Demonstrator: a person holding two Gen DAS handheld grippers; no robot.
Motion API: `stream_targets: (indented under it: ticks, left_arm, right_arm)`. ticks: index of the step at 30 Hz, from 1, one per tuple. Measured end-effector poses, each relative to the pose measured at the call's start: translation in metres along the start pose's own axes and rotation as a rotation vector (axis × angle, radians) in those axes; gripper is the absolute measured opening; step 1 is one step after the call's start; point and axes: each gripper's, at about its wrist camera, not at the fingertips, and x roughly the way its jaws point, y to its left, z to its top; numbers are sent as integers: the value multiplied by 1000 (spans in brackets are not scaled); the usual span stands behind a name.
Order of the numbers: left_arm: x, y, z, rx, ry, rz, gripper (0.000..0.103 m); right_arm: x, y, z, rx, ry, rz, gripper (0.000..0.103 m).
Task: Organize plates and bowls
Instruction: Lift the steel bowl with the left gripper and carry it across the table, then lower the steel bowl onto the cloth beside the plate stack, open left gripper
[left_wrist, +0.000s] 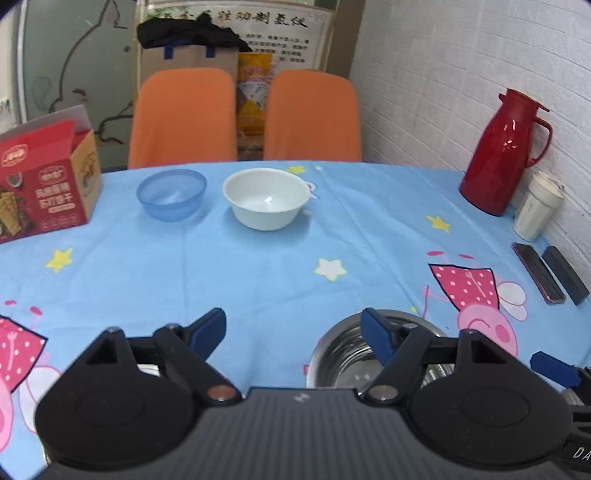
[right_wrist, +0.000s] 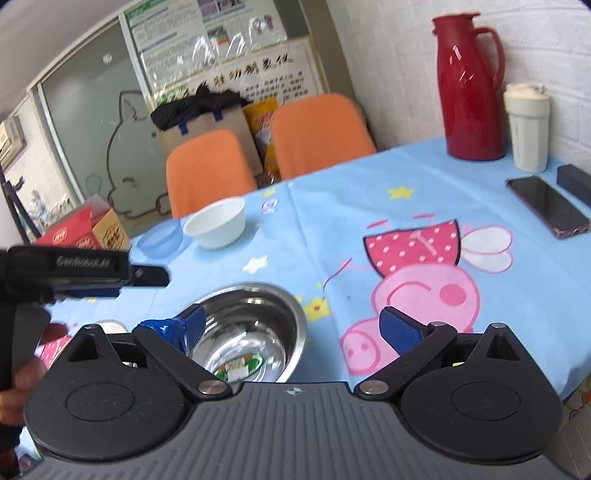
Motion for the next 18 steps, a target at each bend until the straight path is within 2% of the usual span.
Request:
stream_targets:
  ticks: [3,10,18]
  left_arm:
    - [-8,4,-6,-10,-22,40,73]
    - [-14,13,-6,6,-28,54,74]
    - [-12,27,-1,13,-30,79,74]
  right_arm:
    - [4,2,-3,-12,-3,3,88]
    - [14,10,-9,-21,48,42,88]
    - [24,15,-4,-24,66,44,88]
